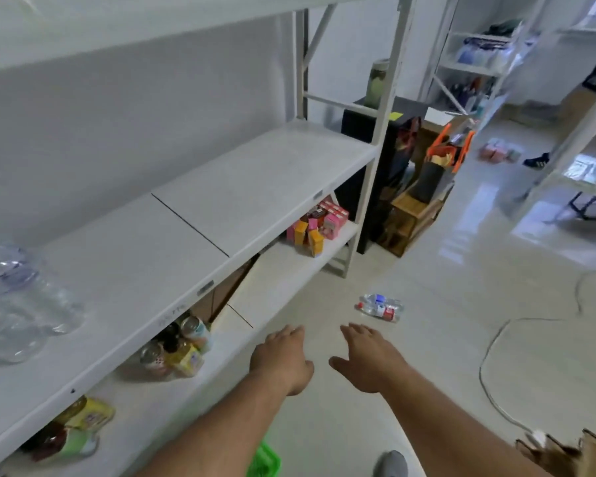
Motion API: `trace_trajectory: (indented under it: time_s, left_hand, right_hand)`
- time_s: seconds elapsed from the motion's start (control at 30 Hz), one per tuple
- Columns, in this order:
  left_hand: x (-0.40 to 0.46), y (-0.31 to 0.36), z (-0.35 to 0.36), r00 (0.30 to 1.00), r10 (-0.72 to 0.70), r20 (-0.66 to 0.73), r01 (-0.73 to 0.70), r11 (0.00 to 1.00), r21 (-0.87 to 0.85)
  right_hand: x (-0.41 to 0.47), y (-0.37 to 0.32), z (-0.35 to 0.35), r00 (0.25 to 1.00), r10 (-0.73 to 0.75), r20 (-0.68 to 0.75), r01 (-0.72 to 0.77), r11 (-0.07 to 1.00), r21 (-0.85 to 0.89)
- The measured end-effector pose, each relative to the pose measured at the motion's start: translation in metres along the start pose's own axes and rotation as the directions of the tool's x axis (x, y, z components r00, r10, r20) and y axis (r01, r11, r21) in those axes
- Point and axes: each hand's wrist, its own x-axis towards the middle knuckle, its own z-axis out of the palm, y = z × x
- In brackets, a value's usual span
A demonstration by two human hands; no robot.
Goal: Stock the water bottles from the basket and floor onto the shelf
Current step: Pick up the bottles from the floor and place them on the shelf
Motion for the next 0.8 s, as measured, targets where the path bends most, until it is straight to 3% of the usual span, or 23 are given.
trace_trajectory:
  time_s: [0.4,0.8]
  left_hand:
    - [0.113,0.194,-0.007,0.998,-0.028,0.058,0.029,0.999,-0.020]
    - [0.245,0.267,-0.023,0.994,-0.066,0.082,0.071,0.996,-0.058]
  right_hand:
    - [0.047,0.206,-0.082,0.998,0.049,0.049,-0.049,0.999,0.002]
    - [0.156,0.298,-0.133,0.996,0.024,0.092,-0.019,0.998,-0.054]
